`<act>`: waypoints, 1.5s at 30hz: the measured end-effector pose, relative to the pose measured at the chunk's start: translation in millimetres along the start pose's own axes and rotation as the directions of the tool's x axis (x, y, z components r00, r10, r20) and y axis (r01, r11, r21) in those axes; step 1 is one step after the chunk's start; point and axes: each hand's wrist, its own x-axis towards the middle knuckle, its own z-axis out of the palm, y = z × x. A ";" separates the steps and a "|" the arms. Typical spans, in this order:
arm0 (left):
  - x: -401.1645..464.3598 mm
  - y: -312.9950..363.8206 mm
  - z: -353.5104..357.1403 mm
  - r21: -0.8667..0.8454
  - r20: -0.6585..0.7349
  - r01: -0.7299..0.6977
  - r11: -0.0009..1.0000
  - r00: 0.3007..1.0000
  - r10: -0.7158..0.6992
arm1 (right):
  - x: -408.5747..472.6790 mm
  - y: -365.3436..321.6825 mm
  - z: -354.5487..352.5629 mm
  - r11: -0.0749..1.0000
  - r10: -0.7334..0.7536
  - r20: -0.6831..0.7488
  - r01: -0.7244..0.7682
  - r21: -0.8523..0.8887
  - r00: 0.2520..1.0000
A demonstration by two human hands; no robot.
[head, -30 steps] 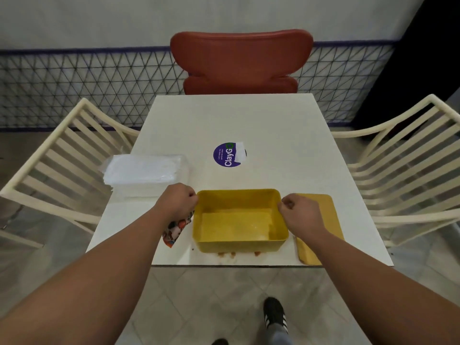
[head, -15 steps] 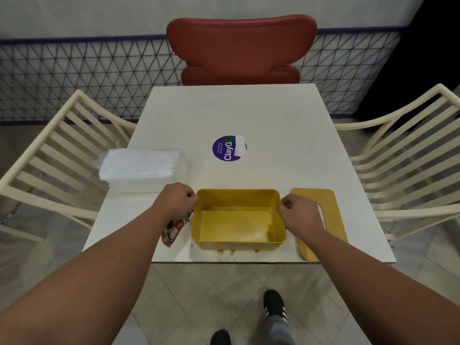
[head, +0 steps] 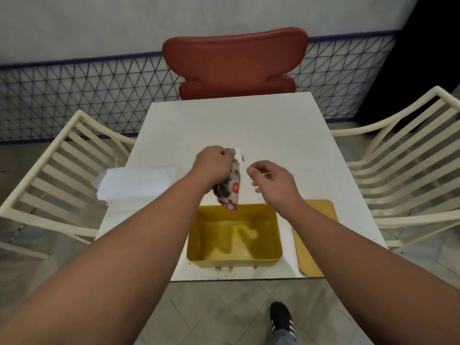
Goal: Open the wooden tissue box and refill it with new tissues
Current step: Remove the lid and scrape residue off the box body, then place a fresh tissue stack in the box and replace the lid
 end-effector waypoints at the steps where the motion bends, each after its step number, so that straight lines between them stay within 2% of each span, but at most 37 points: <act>1: 2.1 9.8 11.8 -0.061 0.020 0.010 0.998 1.000 -0.009 | 4.8 -1.1 -1.8 1.000 0.008 0.024 -0.008 -0.010 1.000; 6: 17.4 46.5 59.9 -0.361 0.134 0.153 0.920 0.985 -0.111 | 30.9 16.7 -36.7 0.984 0.137 -0.043 -0.141 -0.108 0.990; 10: 37.7 57.5 91.0 -0.361 0.139 0.133 0.923 0.986 -0.088 | 54.4 39.4 -63.3 0.975 0.190 -0.062 -0.196 -0.108 0.980; 14: 57.2 56.9 120.3 -0.423 0.144 0.143 0.895 0.985 -0.089 | 80.8 64.5 -81.7 0.958 0.284 -0.080 -0.279 0.070 0.955; 17: 74.4 49.0 135.9 -0.394 0.118 0.156 0.906 0.986 -0.118 | 97.0 79.6 -95.3 0.860 0.449 -0.049 -0.416 0.296 0.892; 20: 93.0 40.7 155.5 -0.355 0.107 0.209 0.911 0.977 -0.182 | 109.0 94.0 -109.6 0.796 0.491 0.032 -0.464 0.389 0.870; 23: 105.9 35.6 176.4 -0.317 0.086 0.239 0.918 0.971 -0.223 | 116.4 112.2 -116.4 0.826 0.486 0.048 -0.477 0.300 0.872; 27: 116.1 27.7 197.6 -0.277 0.071 0.274 0.921 0.962 -0.265 | 125.5 137.5 -120.9 0.838 0.541 -0.045 -0.534 0.114 0.840; 34: 124.9 14.1 215.7 -0.216 0.053 0.303 0.928 0.953 -0.299 | 129.5 160.9 -130.5 0.856 0.515 -0.011 -0.514 0.046 0.857; 37: 124.5 12.6 215.3 -0.189 0.096 0.326 0.926 0.945 -0.313 | 130.1 162.5 -135.1 0.865 0.498 -0.015 -0.498 -0.061 0.867; 39: 122.0 13.8 211.8 -0.147 0.121 0.324 0.935 0.944 -0.308 | 130.3 156.5 -137.1 0.871 0.458 -0.053 -0.460 -0.171 0.887; 42: 114.4 21.1 193.2 -0.112 0.096 0.291 0.950 0.955 -0.281 | 134.4 138.5 -133.7 0.885 0.309 -0.164 -0.346 -0.312 0.937; 45: 100.4 28.6 158.3 -0.188 0.035 0.252 0.949 0.968 -0.250 | 139.0 104.6 -116.7 0.934 0.172 -0.112 -0.198 -0.297 0.979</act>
